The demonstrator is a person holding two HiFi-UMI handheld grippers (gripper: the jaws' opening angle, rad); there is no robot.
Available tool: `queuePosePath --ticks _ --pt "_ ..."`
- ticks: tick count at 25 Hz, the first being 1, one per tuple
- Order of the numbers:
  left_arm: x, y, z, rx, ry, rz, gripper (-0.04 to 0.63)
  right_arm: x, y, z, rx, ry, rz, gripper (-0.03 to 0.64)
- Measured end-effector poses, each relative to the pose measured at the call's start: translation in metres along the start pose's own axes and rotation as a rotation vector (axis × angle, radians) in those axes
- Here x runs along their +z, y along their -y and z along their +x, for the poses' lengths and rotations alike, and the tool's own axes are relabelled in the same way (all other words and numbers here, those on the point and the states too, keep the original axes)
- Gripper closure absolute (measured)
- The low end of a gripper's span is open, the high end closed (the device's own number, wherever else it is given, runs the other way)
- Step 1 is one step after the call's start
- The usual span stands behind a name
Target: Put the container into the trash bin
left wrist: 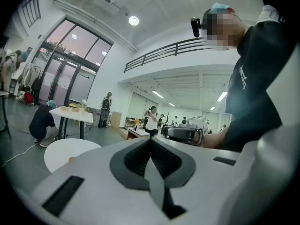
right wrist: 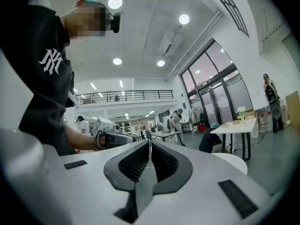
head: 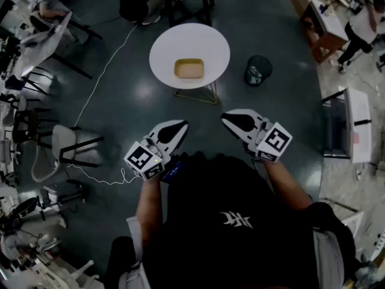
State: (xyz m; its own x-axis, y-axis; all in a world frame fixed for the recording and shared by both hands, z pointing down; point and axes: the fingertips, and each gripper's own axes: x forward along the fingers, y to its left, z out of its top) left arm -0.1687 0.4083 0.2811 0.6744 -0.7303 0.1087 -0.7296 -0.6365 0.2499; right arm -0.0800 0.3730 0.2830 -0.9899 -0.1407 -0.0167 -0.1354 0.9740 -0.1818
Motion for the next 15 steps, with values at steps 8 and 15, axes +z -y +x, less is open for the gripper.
queuePosePath --ticks 8,15 --pt "0.0008 0.0022 -0.0042 0.007 0.004 -0.019 0.592 -0.0009 -0.0068 -0.003 0.001 -0.009 -0.006 0.572" --pt "-0.0033 0.0035 -0.0024 0.01 0.001 -0.031 0.592 0.0001 -0.01 -0.0052 0.025 0.024 0.005 0.572"
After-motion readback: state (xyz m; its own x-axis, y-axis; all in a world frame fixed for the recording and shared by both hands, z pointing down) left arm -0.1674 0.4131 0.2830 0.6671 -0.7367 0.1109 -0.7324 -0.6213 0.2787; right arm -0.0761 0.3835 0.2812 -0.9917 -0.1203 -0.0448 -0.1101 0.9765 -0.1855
